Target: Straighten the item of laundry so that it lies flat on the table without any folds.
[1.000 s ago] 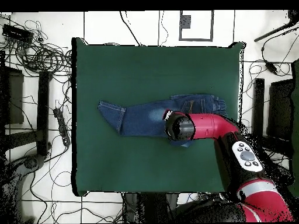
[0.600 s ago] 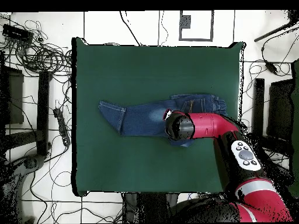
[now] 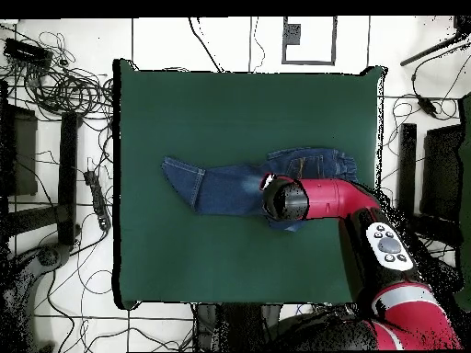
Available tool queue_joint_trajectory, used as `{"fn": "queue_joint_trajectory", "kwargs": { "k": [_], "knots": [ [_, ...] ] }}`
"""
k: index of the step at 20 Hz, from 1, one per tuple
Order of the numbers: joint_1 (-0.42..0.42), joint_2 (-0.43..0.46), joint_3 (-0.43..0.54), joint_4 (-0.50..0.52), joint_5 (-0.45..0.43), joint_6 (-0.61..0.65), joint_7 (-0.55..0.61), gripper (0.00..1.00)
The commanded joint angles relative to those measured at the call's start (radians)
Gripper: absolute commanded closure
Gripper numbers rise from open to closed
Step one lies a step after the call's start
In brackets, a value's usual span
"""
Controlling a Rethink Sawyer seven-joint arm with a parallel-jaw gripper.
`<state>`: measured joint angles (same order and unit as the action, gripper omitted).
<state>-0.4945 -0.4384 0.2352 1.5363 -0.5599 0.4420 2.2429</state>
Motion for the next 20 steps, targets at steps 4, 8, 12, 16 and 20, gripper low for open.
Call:
{"fn": "queue_joint_trajectory", "kwargs": {
  "k": [4, 8, 12, 16, 20],
  "knots": [
    [0.012, 0.075, 0.021, 0.019, -0.015, 0.094, -0.078, 1.00],
    [0.037, -0.036, 0.007, 0.085, 0.080, 0.206, -0.002, 1.00],
    [0.043, -0.159, 0.024, 0.113, 0.142, 0.300, -0.019, 1.00],
    [0.055, -0.237, 0.032, 0.093, 0.175, 0.400, -0.049, 1.00],
    [0.062, -0.283, 0.045, 0.067, 0.196, 0.464, -0.054, 1.00]
  ]
}}
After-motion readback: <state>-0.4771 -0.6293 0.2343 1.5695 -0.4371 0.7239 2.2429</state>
